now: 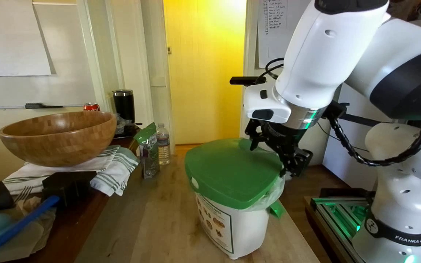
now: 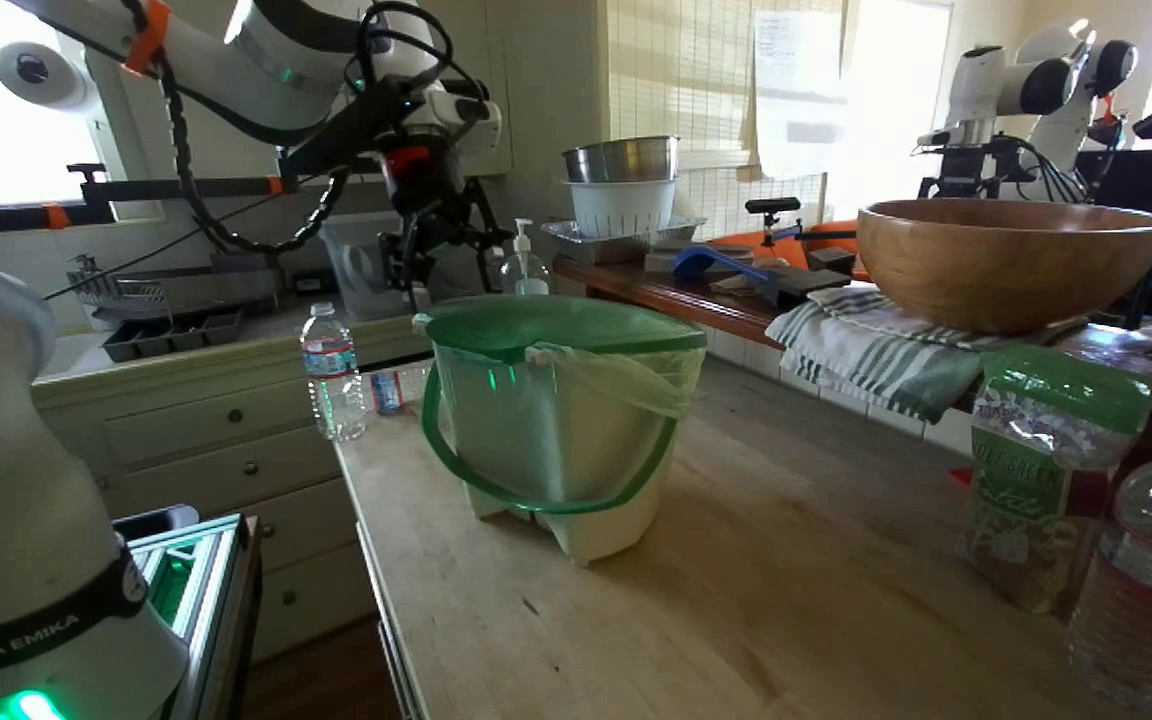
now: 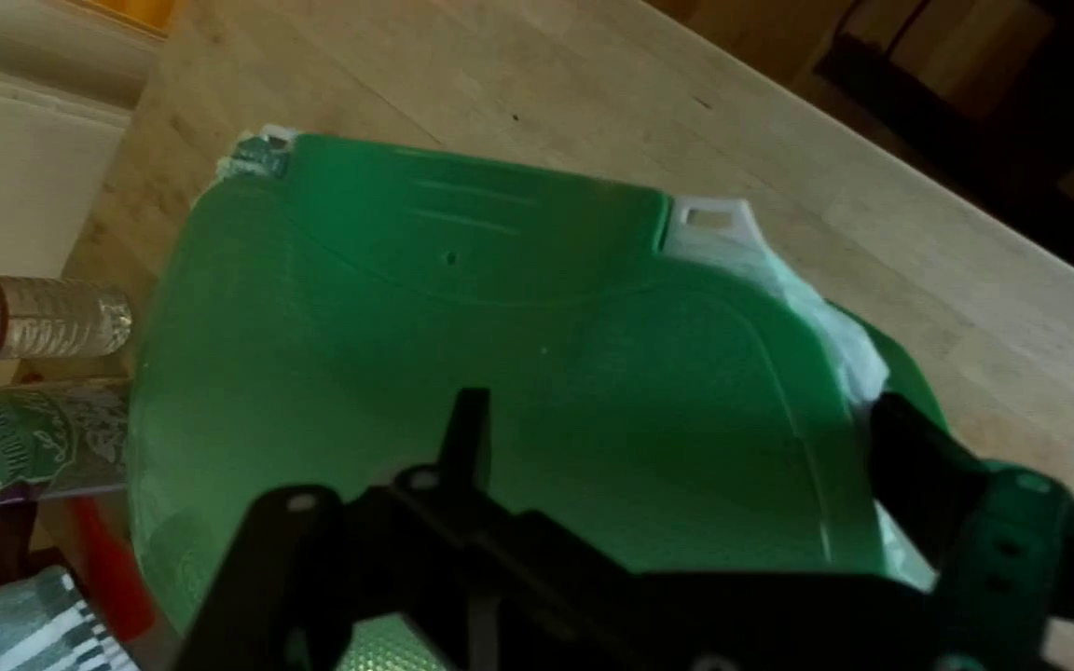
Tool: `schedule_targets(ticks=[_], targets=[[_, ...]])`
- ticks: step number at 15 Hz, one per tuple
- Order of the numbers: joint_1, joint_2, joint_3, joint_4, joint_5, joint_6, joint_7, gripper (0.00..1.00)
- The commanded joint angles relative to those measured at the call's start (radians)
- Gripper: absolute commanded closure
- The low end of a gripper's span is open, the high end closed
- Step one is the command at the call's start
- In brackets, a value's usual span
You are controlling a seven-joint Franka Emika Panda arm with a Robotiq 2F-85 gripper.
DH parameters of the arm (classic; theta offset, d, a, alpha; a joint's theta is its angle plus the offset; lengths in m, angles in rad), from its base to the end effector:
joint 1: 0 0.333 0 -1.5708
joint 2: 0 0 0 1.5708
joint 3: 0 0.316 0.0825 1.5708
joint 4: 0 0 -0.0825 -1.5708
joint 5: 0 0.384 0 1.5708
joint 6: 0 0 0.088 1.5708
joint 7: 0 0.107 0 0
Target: Push the bucket to the right
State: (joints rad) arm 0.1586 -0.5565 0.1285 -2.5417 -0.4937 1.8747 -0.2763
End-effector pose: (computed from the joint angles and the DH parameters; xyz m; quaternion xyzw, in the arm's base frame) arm 0.3618 0.0708 0.4588 0.9018 0.3392 -0.0593 0.2610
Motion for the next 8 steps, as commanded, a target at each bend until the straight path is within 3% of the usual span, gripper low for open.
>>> schedule_targets(ticks=[1, 8], targets=[[-0.018, 0.011, -0.039, 0.007, -0.085, -0.020, -0.102, 0.00], [-0.067, 0.018, -0.151, -0.010, -0.134, 0.068, -0.173, 0.00]])
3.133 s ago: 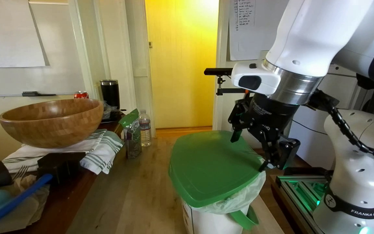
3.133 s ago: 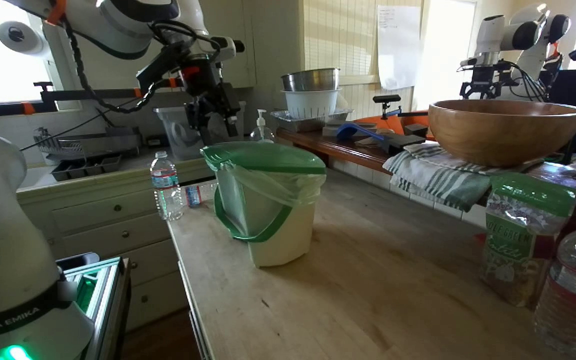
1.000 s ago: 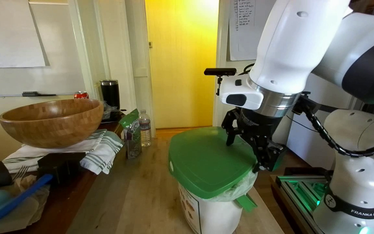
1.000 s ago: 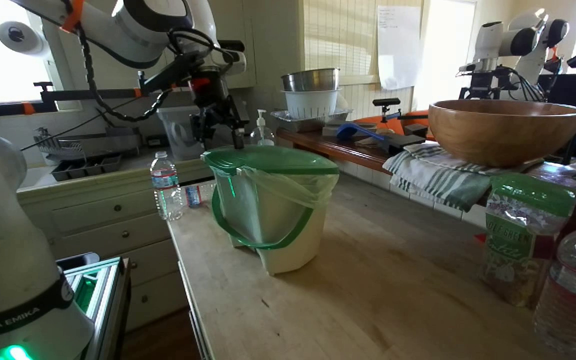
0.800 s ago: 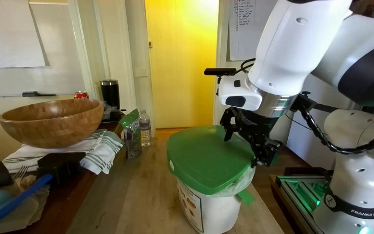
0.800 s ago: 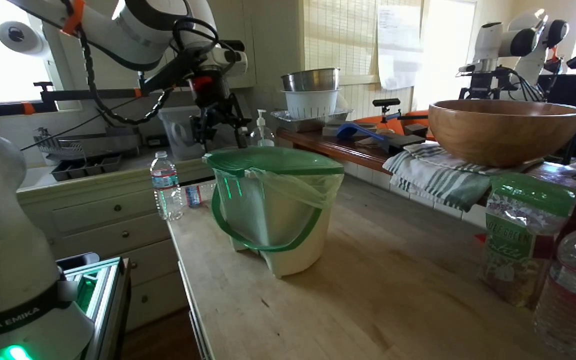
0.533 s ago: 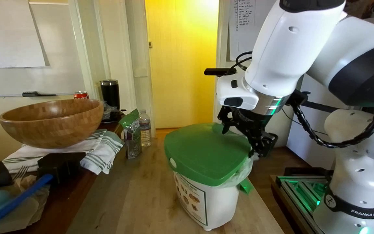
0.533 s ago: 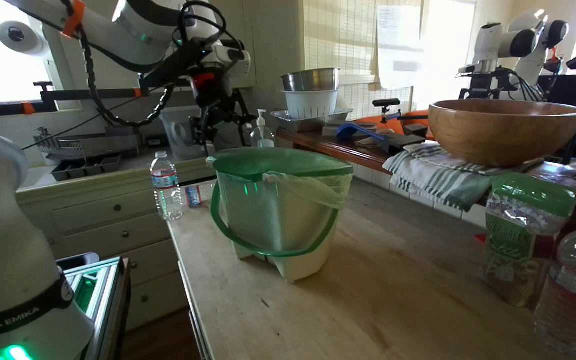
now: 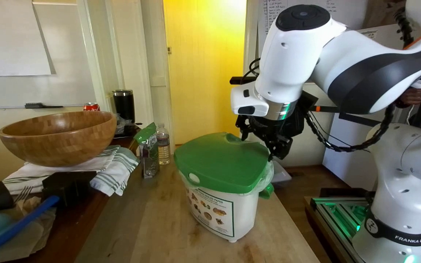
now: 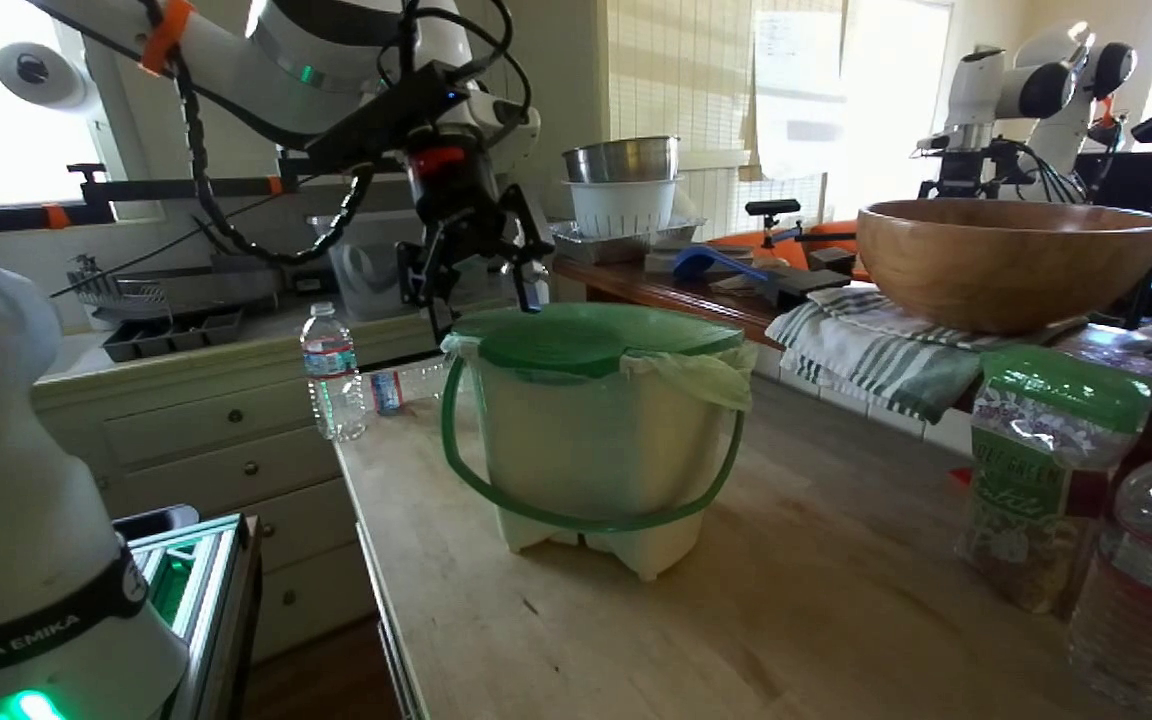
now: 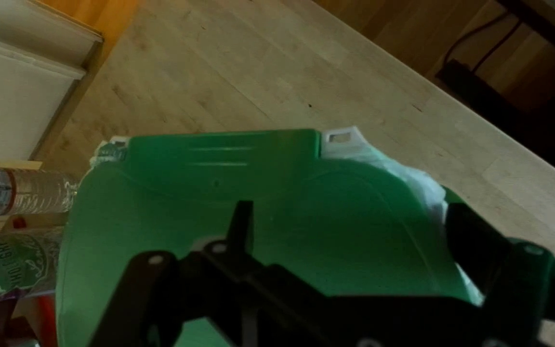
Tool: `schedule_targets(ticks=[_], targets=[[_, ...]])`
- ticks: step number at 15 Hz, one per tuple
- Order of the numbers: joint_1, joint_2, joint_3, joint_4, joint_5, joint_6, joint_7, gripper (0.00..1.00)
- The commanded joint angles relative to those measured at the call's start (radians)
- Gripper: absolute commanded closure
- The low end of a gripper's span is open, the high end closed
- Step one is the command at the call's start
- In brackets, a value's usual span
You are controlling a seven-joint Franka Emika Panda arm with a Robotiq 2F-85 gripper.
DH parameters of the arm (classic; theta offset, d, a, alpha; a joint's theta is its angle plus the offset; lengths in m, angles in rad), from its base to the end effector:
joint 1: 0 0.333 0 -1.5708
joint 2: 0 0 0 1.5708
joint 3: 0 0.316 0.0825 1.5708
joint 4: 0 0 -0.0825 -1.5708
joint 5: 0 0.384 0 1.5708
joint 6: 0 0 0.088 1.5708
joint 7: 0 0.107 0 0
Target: Push the bucket to the right
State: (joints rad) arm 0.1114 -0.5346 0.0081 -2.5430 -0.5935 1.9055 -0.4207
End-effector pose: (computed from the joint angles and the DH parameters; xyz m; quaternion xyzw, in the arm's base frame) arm 0.3766 0.0047 0.4548 0.8907 0.3602 -0.0899 0.2623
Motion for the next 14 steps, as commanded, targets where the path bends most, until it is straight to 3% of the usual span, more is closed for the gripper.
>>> schedule_targets(ticks=[1, 7, 11, 14], targets=[[-0.025, -0.017, -0.039, -0.014, -0.040, 0.042, -0.033, 0.00], [-0.074, -0.079, -0.080, -0.022, -0.076, 0.032, -0.023, 0.00], [-0.083, -0.090, -0.116, -0.019, -0.035, 0.029, -0.026, 0.00], [-0.034, -0.163, -0.060, -0.037, 0.030, -0.030, -0.017, 0.00]])
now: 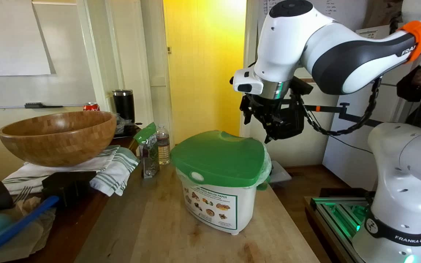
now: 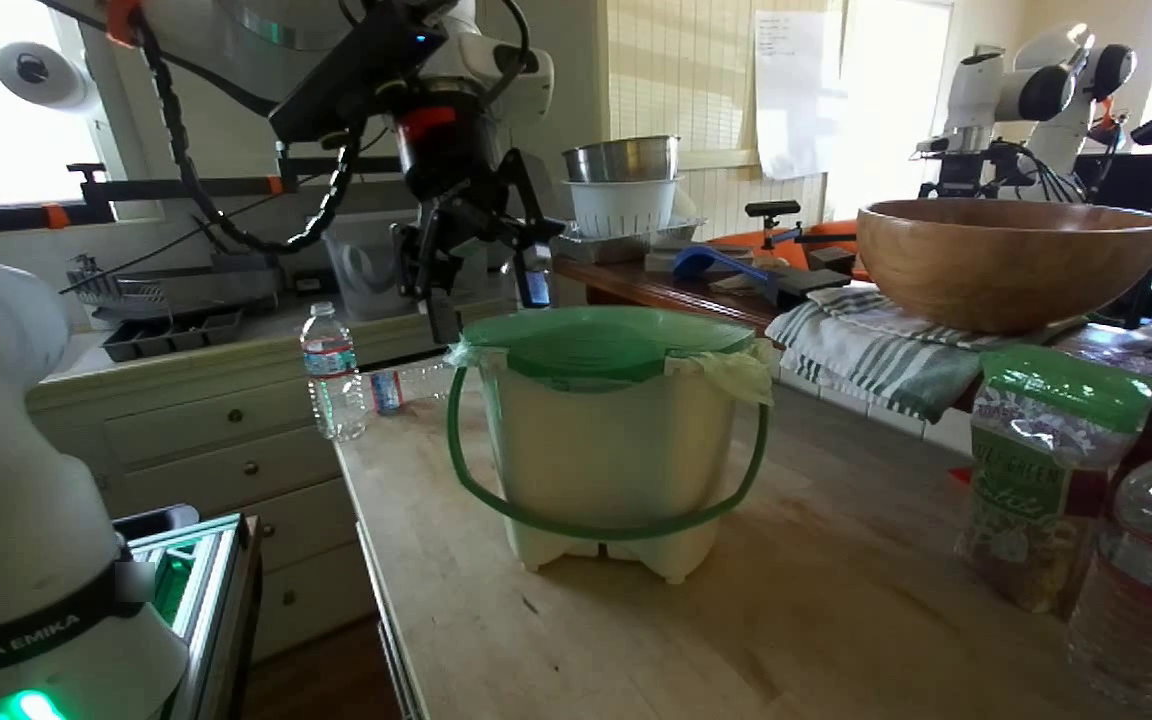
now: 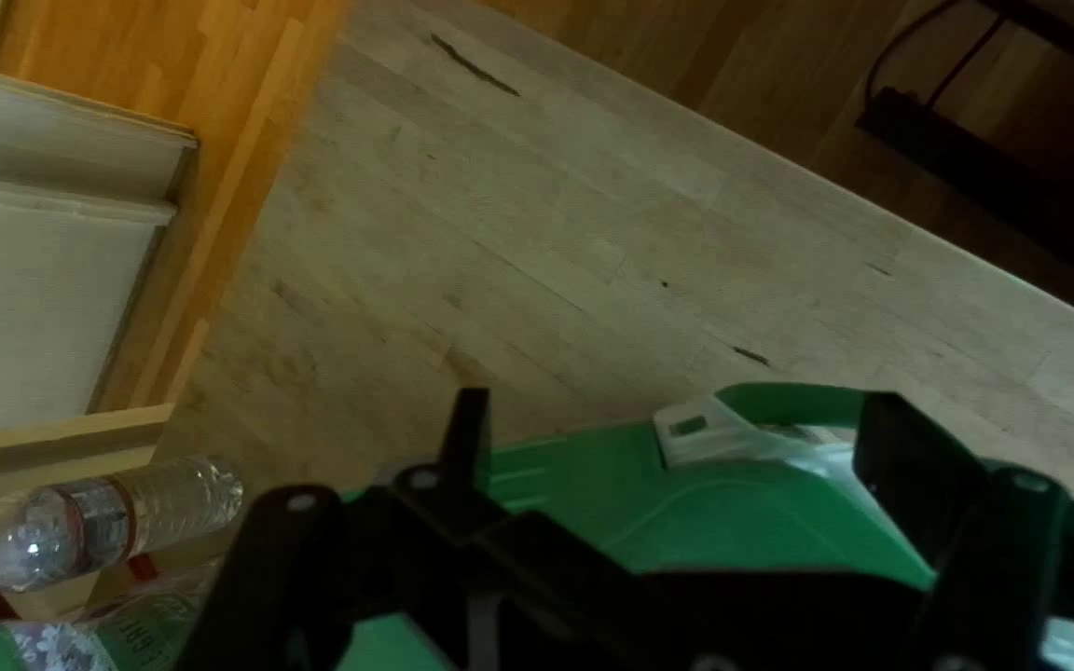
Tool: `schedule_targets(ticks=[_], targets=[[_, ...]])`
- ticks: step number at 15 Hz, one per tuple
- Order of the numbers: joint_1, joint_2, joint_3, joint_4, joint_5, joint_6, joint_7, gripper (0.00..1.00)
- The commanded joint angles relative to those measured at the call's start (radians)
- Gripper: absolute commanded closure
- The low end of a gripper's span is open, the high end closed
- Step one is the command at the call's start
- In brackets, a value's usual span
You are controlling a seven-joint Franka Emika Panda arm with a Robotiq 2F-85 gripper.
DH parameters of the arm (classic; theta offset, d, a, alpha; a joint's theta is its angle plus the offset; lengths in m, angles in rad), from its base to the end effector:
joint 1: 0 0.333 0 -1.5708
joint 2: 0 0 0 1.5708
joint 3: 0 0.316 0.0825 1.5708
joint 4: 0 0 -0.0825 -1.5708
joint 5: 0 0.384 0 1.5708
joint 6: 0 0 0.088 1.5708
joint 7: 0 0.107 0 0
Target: Push the bucket to the right
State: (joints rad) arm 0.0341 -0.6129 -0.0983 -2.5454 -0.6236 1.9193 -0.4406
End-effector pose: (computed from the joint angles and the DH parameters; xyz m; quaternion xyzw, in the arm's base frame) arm 0.3630 -0.0665 0.4811 0.9199 0.2930 -0.0670 0.2518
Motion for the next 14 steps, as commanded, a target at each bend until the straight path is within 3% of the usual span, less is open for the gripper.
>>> schedule_targets(ticks=[1, 7, 14], targets=[[0.057, -0.095, 0.064, -0.034, 0.077, -0.053, 0.006, 0.00], [0.094, -0.004, 0.134, -0.003, 0.089, -0.028, 0.060, 0.00], [0.094, 0.040, 0.149, 0.010, 0.257, -0.044, 0.254, 0.00]])
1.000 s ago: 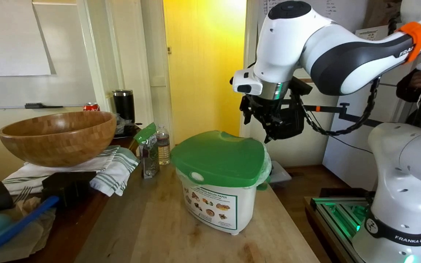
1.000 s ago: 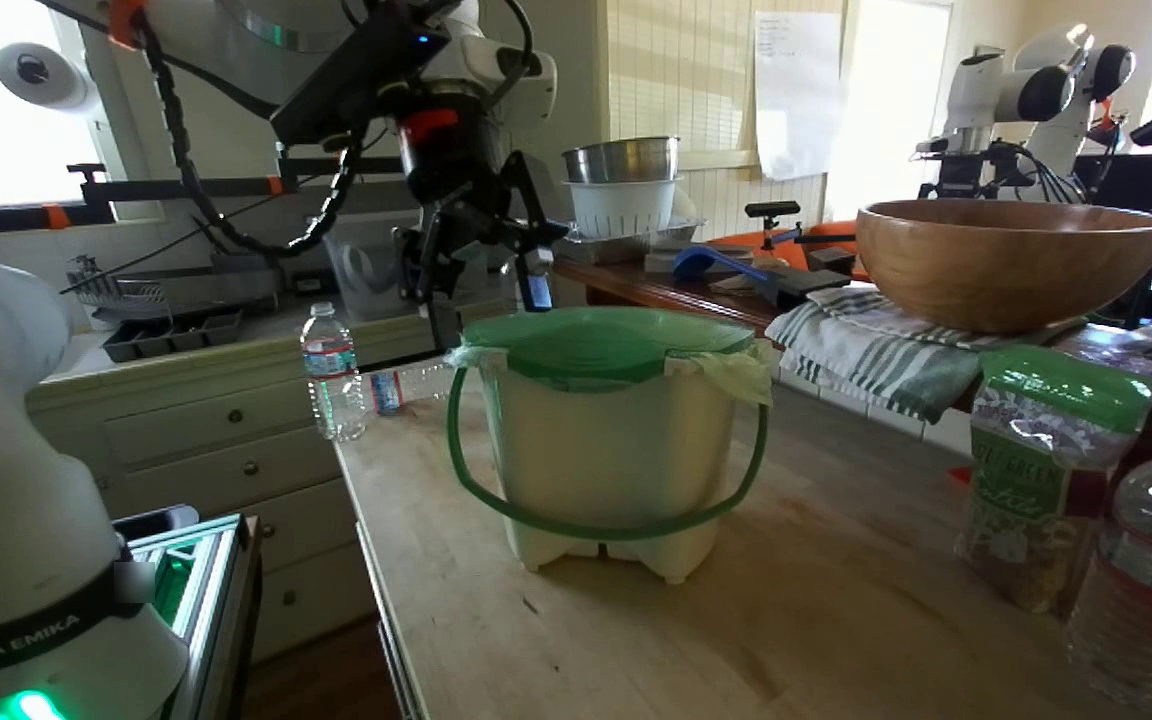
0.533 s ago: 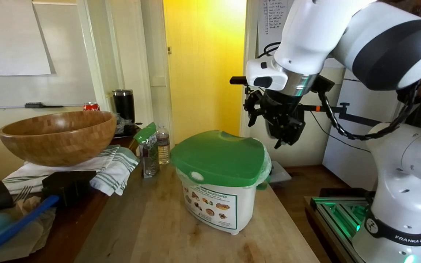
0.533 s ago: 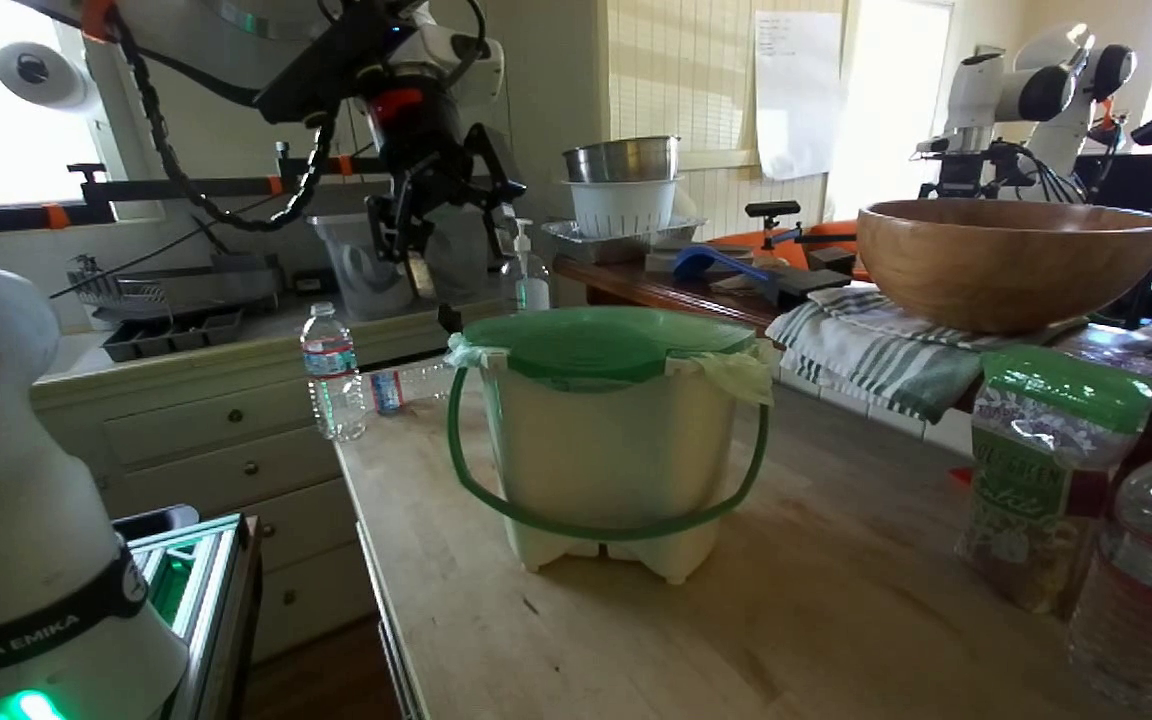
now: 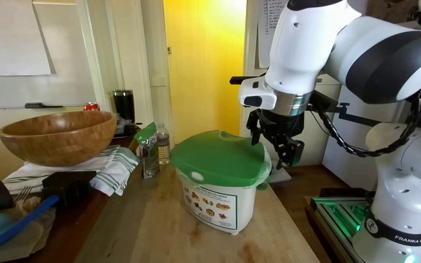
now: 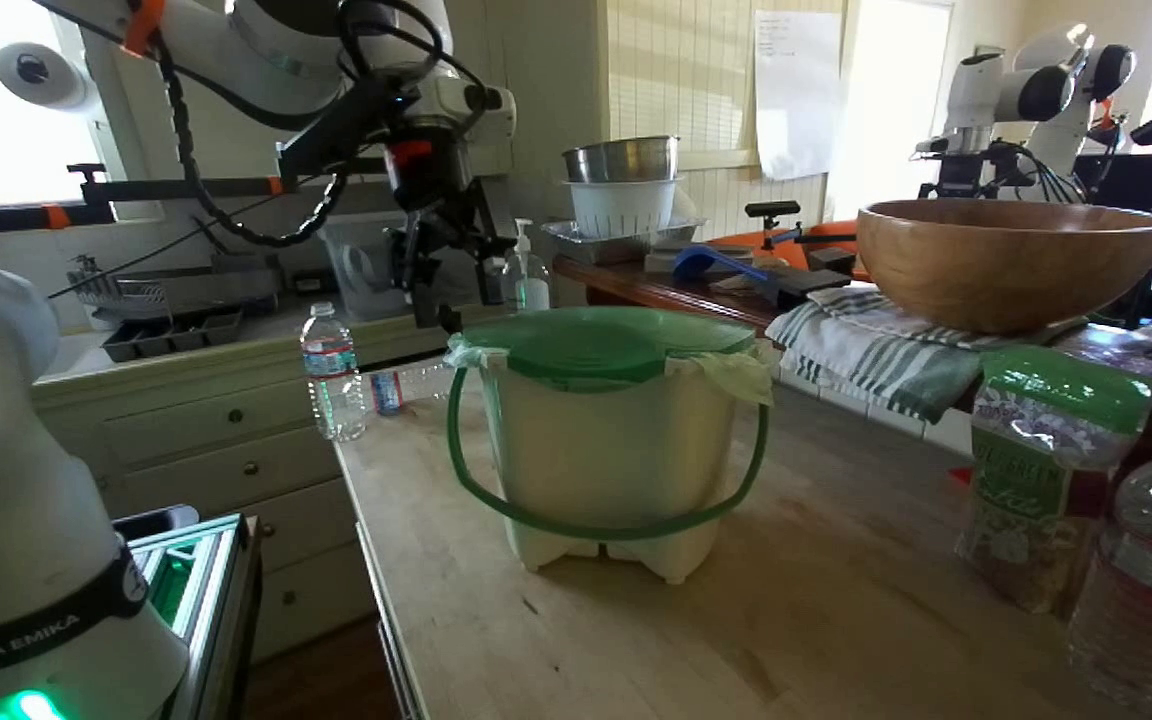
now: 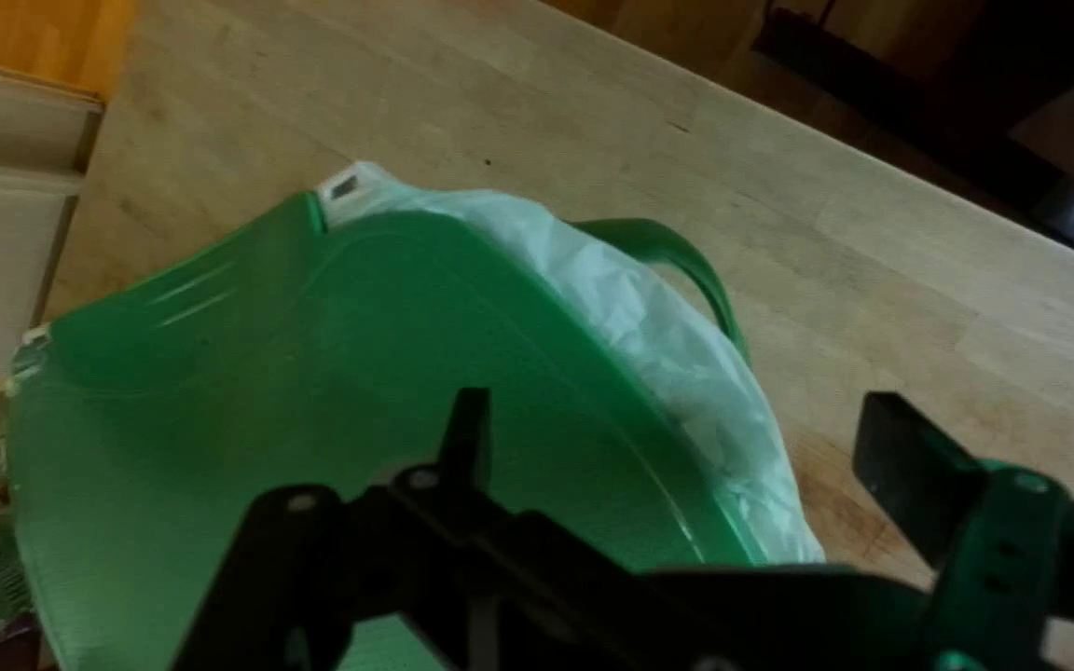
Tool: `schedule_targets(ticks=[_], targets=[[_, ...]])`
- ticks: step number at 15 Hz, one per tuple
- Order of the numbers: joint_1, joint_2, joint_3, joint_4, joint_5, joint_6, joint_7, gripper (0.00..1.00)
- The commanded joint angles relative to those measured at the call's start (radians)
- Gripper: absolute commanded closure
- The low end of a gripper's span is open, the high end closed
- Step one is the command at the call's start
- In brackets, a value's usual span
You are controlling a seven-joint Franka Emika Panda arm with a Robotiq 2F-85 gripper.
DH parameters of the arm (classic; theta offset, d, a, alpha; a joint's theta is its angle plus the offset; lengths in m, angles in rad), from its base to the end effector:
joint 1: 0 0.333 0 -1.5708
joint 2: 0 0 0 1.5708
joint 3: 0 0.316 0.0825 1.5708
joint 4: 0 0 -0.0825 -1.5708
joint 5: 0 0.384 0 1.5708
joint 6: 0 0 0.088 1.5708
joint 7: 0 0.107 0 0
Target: Push the bucket to the right
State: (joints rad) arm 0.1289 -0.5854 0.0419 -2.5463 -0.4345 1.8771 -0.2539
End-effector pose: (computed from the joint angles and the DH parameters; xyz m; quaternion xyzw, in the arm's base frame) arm 0.3620 0.0307 0.4653 0.9369 0.2733 -0.0515 0.2118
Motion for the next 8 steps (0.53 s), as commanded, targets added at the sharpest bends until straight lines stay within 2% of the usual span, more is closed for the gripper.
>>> schedule_targets(ticks=[1, 4, 8], targets=[[-0.004, 0.012, 0.014, 0.017, 0.103, -0.022, 0.105, 0.00], [-0.015, -0.018, 0.021, 0.013, 0.192, -0.033, 0.212, 0.00], [-0.061, -0.042, 0.011, 0.000, 0.249, -0.012, 0.340, 0.00]])
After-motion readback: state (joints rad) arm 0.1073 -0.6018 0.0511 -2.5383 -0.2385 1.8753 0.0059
